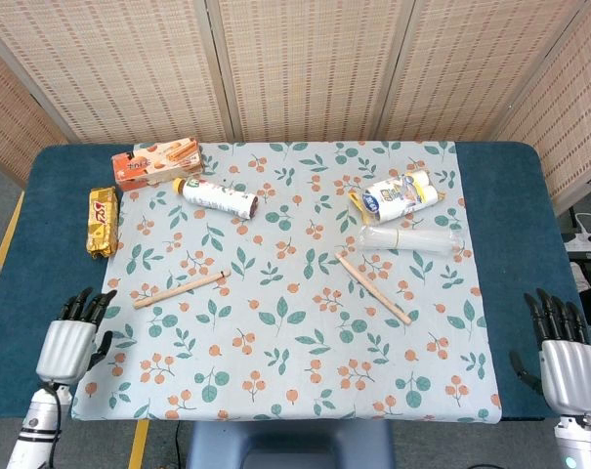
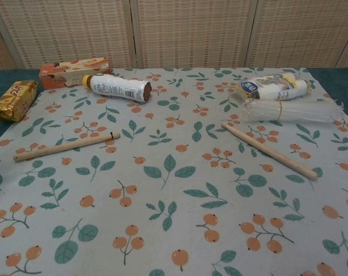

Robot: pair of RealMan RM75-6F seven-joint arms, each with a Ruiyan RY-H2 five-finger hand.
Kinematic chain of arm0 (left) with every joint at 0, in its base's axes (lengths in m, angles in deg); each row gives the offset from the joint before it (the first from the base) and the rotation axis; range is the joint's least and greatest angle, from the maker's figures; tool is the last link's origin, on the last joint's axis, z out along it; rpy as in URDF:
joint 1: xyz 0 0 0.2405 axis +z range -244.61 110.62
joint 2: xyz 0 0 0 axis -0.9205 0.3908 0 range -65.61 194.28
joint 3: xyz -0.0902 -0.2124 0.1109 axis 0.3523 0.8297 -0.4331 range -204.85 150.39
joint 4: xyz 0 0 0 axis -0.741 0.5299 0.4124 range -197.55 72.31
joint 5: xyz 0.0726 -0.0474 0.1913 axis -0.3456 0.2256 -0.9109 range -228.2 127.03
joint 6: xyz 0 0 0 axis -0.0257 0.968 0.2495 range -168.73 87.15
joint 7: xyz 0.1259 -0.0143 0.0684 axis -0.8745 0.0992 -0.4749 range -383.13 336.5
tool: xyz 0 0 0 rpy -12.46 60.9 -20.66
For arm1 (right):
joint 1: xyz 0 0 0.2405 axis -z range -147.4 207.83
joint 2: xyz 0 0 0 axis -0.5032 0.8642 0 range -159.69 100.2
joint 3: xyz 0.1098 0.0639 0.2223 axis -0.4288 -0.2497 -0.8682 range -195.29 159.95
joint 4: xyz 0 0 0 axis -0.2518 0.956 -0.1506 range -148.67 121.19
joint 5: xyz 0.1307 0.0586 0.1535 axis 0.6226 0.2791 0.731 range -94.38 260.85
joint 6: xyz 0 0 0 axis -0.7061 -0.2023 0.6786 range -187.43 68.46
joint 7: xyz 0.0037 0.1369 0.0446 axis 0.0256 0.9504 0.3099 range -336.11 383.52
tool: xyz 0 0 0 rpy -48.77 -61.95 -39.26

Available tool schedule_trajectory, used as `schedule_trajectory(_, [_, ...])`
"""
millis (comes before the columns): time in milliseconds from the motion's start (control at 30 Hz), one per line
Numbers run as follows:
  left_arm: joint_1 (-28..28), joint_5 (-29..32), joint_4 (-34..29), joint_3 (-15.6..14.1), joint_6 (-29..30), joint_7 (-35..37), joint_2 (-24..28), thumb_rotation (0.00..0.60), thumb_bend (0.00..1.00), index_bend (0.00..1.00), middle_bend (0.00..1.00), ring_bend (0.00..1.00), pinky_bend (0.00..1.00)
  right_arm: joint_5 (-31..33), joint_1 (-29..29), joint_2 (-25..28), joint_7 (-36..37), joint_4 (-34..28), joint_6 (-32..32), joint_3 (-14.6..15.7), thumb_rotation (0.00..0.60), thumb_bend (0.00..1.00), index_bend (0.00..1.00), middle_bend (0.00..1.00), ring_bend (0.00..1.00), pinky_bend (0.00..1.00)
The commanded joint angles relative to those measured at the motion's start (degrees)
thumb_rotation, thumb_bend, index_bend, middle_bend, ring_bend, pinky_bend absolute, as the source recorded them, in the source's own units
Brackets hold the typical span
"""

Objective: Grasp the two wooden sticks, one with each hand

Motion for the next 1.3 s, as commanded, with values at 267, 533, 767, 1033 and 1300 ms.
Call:
schedule_trajectory(267, [-8.07,6.81,7.22,4.44,-7.41,-20.53,-12.09,0.600,0.47,0.25,0.33,0.17,0.18,0.49,-0.28,-0.24,0.02,0.13,0.79,-0.11,0.600,0.25,0.00,0.00,0.00,0.00])
schedule_trajectory(533, [-10.96,9.97,12.65,4.53,-10.18,-27.60,-17.61,0.600,0.45,0.25,0.36,0.19,0.18,0.31,-0.33,0.31,0.59,-0.26,1.33,0.25,0.600,0.25,0.00,0.00,0.00,0.00])
schedule_trajectory(767, [-12.81,13.45,18.58,5.64,-11.80,-31.07,-20.94,0.600,0.45,0.25,0.35,0.19,0.18,0.37,-0.26,1.27,1.99,-0.81,1.58,0.36,0.600,0.25,0.00,0.00,0.00,0.00])
schedule_trajectory(1033, [-14.53,15.81,20.18,5.97,-14.05,-30.58,-22.02,0.600,0.45,0.27,0.35,0.19,0.18,0.82,-0.41,1.09,1.80,-0.75,1.92,0.19,0.600,0.25,0.00,0.00,0.00,0.00])
schedule_trajectory(1300, [-16.02,15.07,24.06,5.17,-13.02,-33.22,-23.52,0.600,0.45,0.36,0.41,0.22,0.18,0.92,-0.39,1.04,1.74,-0.74,1.84,0.13,0.600,0.25,0.00,0.00,0.00,0.00])
